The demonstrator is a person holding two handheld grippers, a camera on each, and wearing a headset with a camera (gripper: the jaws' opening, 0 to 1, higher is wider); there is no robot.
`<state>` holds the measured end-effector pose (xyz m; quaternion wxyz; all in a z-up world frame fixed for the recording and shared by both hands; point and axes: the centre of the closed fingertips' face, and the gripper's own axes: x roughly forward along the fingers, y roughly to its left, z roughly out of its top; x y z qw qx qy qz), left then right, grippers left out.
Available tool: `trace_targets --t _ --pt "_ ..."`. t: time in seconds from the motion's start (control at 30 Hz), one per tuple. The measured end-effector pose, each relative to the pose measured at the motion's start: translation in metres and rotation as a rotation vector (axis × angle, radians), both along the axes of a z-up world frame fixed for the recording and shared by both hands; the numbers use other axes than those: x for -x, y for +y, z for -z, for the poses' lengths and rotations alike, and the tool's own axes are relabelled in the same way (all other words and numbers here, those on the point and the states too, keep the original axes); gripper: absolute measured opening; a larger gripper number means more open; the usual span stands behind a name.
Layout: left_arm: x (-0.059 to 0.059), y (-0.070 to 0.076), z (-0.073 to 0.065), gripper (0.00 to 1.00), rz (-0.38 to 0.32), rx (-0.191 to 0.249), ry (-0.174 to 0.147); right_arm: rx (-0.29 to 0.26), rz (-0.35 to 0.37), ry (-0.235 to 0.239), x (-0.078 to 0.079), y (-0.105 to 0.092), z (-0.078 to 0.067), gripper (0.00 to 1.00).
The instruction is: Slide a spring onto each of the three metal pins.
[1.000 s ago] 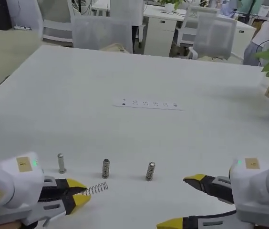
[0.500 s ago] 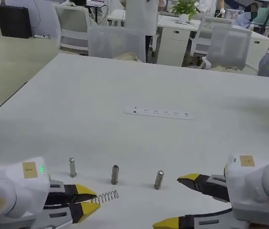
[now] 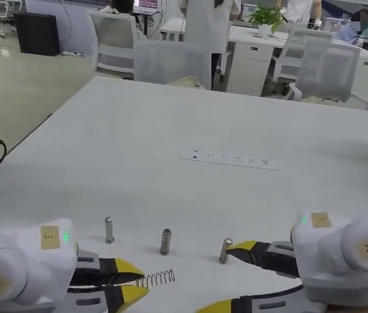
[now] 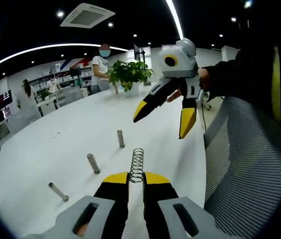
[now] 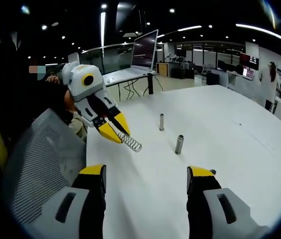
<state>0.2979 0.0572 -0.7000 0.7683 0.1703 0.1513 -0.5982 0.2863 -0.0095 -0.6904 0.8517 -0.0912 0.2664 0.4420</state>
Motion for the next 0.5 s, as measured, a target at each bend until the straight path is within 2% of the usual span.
trace_targets --t 0.3,0.5 --pt "0.007 -0.006 -0.002 0.03 0.034 0.002 0.002 -0.005 -0.055 0.016 0.004 0.012 0.003 0.55" --pt "0.013 -0.010 -0.004 0.02 0.059 0.004 0.003 0.000 -0.089 0.010 0.006 0.020 0.004 0.50"
